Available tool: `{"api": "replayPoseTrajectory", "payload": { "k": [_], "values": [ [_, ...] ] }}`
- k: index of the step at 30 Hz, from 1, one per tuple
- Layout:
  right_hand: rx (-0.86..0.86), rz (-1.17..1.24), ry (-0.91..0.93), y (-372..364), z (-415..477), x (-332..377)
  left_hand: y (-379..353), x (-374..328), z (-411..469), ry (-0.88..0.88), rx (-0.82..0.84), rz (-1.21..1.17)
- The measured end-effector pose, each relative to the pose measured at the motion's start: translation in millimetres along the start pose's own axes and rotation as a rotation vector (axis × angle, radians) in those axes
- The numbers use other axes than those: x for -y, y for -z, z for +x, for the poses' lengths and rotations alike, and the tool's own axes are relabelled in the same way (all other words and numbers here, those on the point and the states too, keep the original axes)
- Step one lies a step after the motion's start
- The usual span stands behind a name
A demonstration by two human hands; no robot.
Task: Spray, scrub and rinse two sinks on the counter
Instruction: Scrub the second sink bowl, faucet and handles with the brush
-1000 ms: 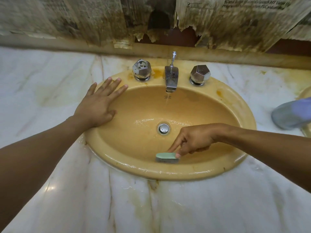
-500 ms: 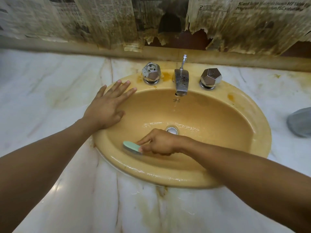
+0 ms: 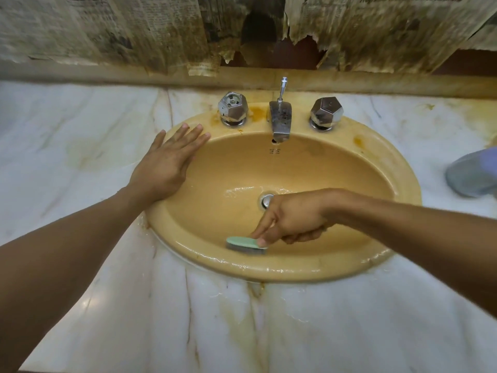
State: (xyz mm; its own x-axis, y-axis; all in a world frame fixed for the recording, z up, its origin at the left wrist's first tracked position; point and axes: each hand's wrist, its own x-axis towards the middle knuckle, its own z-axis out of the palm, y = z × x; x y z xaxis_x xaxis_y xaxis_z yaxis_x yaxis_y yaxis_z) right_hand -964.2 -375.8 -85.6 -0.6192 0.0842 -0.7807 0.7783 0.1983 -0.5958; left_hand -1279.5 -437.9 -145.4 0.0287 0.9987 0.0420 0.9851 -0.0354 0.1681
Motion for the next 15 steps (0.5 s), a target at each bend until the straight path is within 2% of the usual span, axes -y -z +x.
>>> {"api": "replayPoseTrajectory", "payload": {
  "k": [3,5,9,12,15],
  "values": [
    [0.055,-0.03,-0.164,23,-49,-24,-2,-1,-2,0.011,-0.013,0.0],
    [-0.034,-0.06,-0.199,19,-63,-44,-3,-2,-3,0.022,-0.023,0.007],
    [-0.357,-0.367,-0.046,-23,-37,-40,-6,-7,-12,0.081,-0.035,0.012],
    [-0.495,-0.297,0.101,-62,-22,-5,-7,-9,-26,0.111,-0.034,-0.04],
    [-0.63,-0.199,0.155,-88,-25,16,-7,-14,-46,0.177,-0.032,-0.082]
  ]
}}
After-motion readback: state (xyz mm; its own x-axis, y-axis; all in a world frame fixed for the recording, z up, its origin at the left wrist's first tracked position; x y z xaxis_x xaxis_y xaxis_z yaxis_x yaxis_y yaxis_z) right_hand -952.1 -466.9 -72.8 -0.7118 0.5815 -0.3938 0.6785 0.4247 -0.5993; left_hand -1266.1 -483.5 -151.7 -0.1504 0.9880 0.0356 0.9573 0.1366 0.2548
